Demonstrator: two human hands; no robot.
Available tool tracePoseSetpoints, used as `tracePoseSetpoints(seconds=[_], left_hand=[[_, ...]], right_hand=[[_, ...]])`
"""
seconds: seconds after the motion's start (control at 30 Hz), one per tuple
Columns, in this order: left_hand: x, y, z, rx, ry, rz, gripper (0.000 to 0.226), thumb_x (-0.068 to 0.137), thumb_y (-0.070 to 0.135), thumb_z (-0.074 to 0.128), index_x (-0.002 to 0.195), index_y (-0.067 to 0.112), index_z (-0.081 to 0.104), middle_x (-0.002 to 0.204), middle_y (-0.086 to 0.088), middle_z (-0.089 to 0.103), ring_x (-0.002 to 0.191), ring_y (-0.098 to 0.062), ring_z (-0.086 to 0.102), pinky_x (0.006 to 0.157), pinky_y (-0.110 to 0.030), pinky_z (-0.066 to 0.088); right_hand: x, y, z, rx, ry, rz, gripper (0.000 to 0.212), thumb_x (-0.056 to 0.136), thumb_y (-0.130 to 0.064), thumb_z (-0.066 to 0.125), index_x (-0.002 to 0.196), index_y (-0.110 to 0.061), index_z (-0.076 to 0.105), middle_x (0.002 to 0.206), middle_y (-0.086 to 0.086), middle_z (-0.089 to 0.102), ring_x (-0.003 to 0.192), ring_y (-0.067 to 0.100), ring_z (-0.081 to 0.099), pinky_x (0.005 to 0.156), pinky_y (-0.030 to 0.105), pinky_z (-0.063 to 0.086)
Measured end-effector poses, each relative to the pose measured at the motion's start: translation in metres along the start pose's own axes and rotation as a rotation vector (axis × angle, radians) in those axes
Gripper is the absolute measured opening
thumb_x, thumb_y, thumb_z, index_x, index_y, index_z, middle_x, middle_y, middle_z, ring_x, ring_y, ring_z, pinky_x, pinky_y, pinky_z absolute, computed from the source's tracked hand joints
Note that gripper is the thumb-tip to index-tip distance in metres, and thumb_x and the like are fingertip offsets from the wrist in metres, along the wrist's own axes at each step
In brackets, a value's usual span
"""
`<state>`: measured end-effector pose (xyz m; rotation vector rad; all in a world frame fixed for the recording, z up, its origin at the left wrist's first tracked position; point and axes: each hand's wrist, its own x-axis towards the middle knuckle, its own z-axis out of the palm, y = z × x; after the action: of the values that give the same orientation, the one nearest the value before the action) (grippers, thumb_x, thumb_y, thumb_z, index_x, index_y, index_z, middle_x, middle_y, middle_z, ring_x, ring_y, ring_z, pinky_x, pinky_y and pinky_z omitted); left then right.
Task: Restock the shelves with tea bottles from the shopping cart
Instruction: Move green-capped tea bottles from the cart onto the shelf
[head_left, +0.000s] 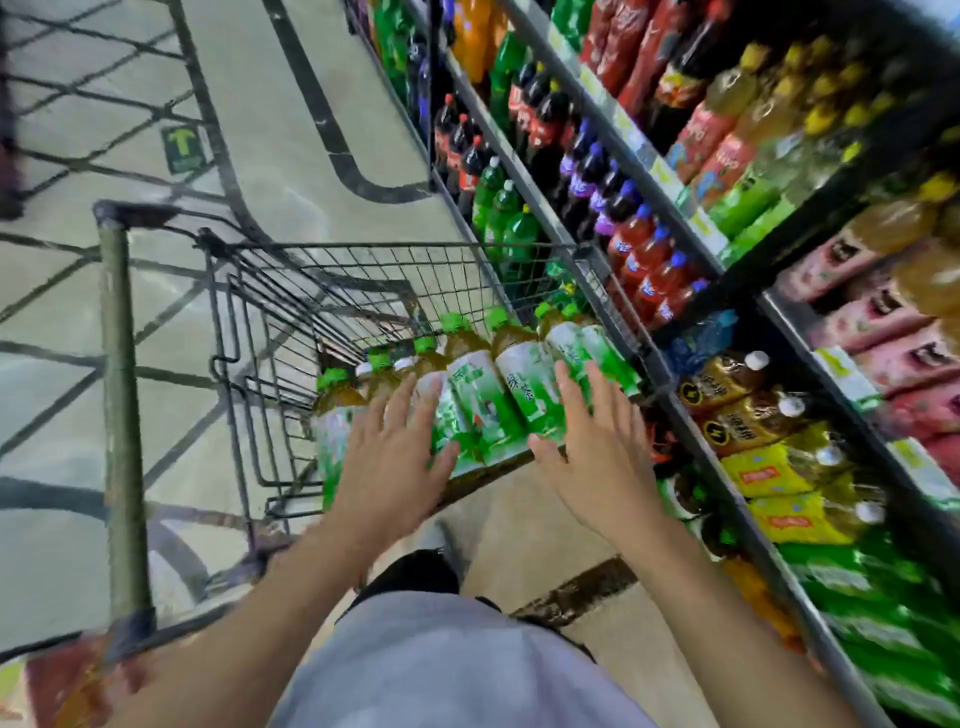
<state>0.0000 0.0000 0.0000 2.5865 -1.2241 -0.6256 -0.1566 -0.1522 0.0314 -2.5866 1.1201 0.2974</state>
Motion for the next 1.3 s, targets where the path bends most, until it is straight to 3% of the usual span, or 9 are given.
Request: tracePoseSetpoints(seconds=[0.23, 0.4, 0.53, 0.63, 0.77, 0.97, 1.13, 1.2, 1.3], left_hand=[[0.051, 0.030, 0.026, -0.181, -0.110, -0.052, 0.077, 0.105, 0.052, 0.040, 0.163, 0.029, -0.004, 0.171, -0.011, -0.001, 0.156, -0.037, 0.001, 0.126, -0.051, 0.010], [0.086, 0.033, 0.043, -0.299, -0.016, -0.191, 0.082, 0.101, 0.047, 0.053, 0.163, 0.024, 0.005, 0.166, -0.013, 0.018, 0.152, -0.035, 0.018, 0.123, -0.050, 0.021], [0.095, 0.053, 0.055, -0.653, 0.027, -0.400, 0.090, 0.095, 0.024, 0.071, 0.162, 0.020, 0.010, 0.163, -0.011, 0.023, 0.151, -0.026, 0.024, 0.119, -0.034, 0.021], [0.097, 0.073, 0.068, -0.707, 0.117, -0.573, 0.094, 0.090, 0.019, 0.076, 0.160, 0.017, 0.014, 0.162, -0.008, 0.029, 0.145, -0.023, 0.035, 0.105, -0.023, 0.026], [0.108, 0.089, 0.080, -0.725, 0.281, -0.781, 0.089, 0.083, 0.022, 0.082, 0.154, 0.015, 0.028, 0.148, -0.011, 0.049, 0.132, -0.030, 0.054, 0.110, -0.048, 0.046], [0.117, 0.094, 0.081, -0.747, 0.343, -0.903, 0.086, 0.077, 0.030, 0.087, 0.148, 0.013, 0.041, 0.138, -0.011, 0.059, 0.122, -0.029, 0.061, 0.102, -0.050, 0.052], [0.116, 0.098, 0.075, -0.733, 0.355, -0.899, 0.080, 0.081, 0.029, 0.085, 0.146, 0.005, 0.045, 0.140, -0.014, 0.056, 0.127, -0.030, 0.054, 0.105, -0.042, 0.048], [0.115, 0.097, 0.074, -0.756, 0.366, -0.893, 0.081, 0.080, 0.029, 0.086, 0.146, 0.004, 0.046, 0.139, -0.013, 0.057, 0.127, -0.029, 0.055, 0.106, -0.044, 0.048], [0.114, 0.096, 0.069, -0.764, 0.351, -0.861, 0.075, 0.078, 0.028, 0.086, 0.141, 0.006, 0.052, 0.128, -0.011, 0.064, 0.113, -0.027, 0.063, 0.098, -0.047, 0.055]], right_hand=[[0.059, 0.009, -0.007, 0.051, -0.134, 0.008, 0.085, 0.101, -0.055, 0.045, 0.161, -0.034, -0.013, 0.169, 0.006, -0.015, 0.156, 0.033, -0.002, 0.124, 0.050, 0.007], [0.097, 0.023, 0.007, 0.209, -0.318, -0.102, 0.094, 0.099, -0.053, 0.055, 0.160, -0.036, -0.014, 0.169, -0.001, -0.019, 0.156, 0.032, -0.008, 0.124, 0.051, 0.011], [0.125, 0.039, 0.015, 0.437, -0.428, -0.103, 0.098, 0.094, -0.043, 0.068, 0.161, -0.033, -0.003, 0.169, -0.002, 0.002, 0.155, 0.028, 0.011, 0.122, 0.046, 0.019], [0.142, 0.050, 0.017, 0.577, -0.497, -0.052, 0.097, 0.093, -0.036, 0.073, 0.161, -0.030, 0.005, 0.167, -0.003, 0.017, 0.152, 0.023, 0.023, 0.115, 0.037, 0.028], [0.155, 0.060, 0.017, 0.551, -0.628, -0.049, 0.096, 0.093, -0.032, 0.074, 0.161, -0.022, 0.008, 0.161, 0.002, 0.034, 0.142, 0.024, 0.042, 0.095, 0.025, 0.035], [0.169, 0.054, 0.030, 0.563, -0.643, -0.002, 0.102, 0.081, -0.035, 0.085, 0.158, -0.015, 0.021, 0.152, 0.005, 0.047, 0.134, 0.027, 0.051, 0.107, 0.039, 0.047], [0.169, 0.052, 0.037, 0.566, -0.584, 0.031, 0.069, 0.078, -0.031, 0.084, 0.132, -0.012, 0.046, 0.125, 0.005, 0.062, 0.108, 0.024, 0.063, 0.091, 0.039, 0.056], [0.166, 0.054, 0.034, 0.592, -0.571, 0.048, 0.053, 0.082, -0.026, 0.081, 0.122, -0.015, 0.048, 0.114, 0.003, 0.061, 0.098, 0.019, 0.062, 0.081, 0.034, 0.053], [0.163, 0.057, 0.028, 0.627, -0.525, 0.044, 0.053, 0.085, -0.025, 0.079, 0.124, -0.019, 0.044, 0.110, -0.002, 0.056, 0.096, 0.016, 0.057, 0.079, 0.030, 0.046]])
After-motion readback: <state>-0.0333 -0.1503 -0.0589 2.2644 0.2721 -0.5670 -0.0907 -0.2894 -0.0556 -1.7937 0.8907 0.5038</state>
